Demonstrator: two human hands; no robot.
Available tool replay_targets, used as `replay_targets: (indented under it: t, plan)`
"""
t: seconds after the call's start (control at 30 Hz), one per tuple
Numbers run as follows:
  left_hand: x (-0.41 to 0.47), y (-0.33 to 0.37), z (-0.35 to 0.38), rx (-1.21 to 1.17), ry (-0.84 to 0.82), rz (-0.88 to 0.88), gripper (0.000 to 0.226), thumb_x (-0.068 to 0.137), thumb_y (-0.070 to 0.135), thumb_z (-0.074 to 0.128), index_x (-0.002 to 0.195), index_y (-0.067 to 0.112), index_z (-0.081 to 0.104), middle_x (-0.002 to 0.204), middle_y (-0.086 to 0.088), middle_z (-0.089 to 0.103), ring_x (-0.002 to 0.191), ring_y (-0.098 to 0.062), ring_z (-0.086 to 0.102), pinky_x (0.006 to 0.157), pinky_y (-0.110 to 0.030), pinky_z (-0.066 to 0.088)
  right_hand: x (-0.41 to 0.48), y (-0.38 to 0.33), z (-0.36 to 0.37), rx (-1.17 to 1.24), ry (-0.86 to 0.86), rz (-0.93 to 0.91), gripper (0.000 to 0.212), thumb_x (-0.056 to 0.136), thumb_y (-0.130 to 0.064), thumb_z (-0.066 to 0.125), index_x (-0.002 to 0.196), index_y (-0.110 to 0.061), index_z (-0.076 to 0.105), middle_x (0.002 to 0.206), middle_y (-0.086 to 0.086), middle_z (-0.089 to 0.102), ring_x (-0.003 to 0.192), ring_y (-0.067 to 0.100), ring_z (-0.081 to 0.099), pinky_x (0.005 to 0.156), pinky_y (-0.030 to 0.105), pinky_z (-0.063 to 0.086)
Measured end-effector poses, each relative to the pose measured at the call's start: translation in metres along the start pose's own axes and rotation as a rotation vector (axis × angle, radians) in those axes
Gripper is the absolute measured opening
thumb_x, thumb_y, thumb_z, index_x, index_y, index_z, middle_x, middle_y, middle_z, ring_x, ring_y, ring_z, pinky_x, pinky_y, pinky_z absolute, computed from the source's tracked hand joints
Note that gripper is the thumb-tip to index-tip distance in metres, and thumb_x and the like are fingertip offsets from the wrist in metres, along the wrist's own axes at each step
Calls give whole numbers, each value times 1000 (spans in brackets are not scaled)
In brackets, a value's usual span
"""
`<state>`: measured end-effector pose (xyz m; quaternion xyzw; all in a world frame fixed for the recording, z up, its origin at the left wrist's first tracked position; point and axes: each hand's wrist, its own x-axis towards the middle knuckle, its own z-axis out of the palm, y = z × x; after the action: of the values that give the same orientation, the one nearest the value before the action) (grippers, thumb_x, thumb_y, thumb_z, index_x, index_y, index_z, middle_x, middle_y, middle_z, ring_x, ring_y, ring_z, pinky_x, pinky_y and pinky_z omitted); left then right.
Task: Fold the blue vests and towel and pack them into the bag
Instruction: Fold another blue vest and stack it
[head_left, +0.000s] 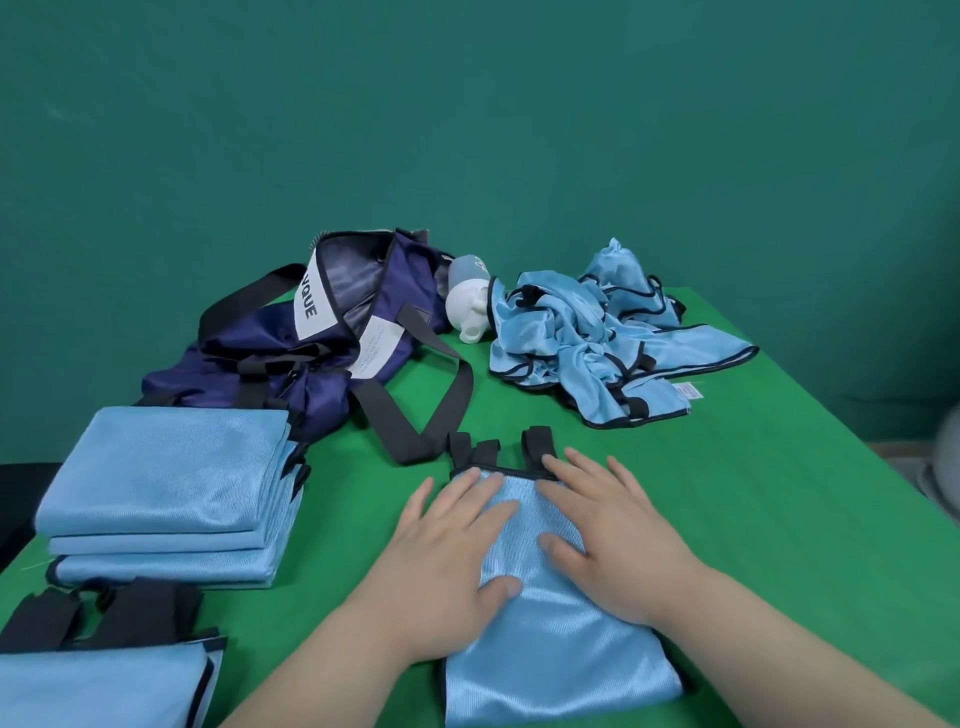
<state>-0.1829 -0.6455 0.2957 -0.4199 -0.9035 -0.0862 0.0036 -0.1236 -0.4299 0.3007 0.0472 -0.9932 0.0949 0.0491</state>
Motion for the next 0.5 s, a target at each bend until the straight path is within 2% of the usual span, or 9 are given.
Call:
replay_targets:
  t: [0.07, 0.13, 0.27, 0.33, 0.5]
  plan:
    - [-3, -1, 5, 11, -14, -10, 74, 93, 65, 33, 157, 36, 12, 165, 16, -12, 148, -5, -24, 122, -47, -11, 2, 3, 2, 10, -38, 0, 73, 89, -65, 21, 154, -32, 31, 166, -15, 6, 153, 8, -7, 124, 39, -6]
    - [-5, -2, 6, 10, -31, -12, 76, 92, 67, 29, 158, 35, 9, 164, 15, -16, 147, -5, -27, 122, -49, -11, 3, 4, 3, 27, -48, -1, 75, 89, -67, 20, 155, -33, 26, 166, -16, 2, 152, 5, -12, 124, 38, -6]
    - [-8, -2, 3, 17, -64, -24, 79, 92, 71, 29, 157, 38, 0, 161, 18, -24, 144, -3, -33, 120, -48, -14, 8, 8, 3, 97, -73, 8, 63, 97, -59, 40, 154, -36, 24, 165, -20, 4, 151, 0, -11, 125, 36, -3]
    - [-9, -3, 2, 5, -87, -27, 82, 90, 74, 30, 157, 40, -2, 160, 19, -26, 142, -2, -35, 121, -47, -13, 12, 12, 2, 96, -95, -3, 63, 97, -58, 43, 153, -35, 24, 166, -18, 4, 151, 0, -9, 125, 38, -2]
    - [-4, -13, 1, -13, -100, -19, 93, 79, 85, 35, 156, 44, 4, 161, 23, -22, 144, 1, -29, 123, -46, -9, 14, 15, 6, 50, -146, -23, 78, 88, -70, 25, 155, -33, 15, 166, -15, -2, 151, 2, -11, 125, 41, -4]
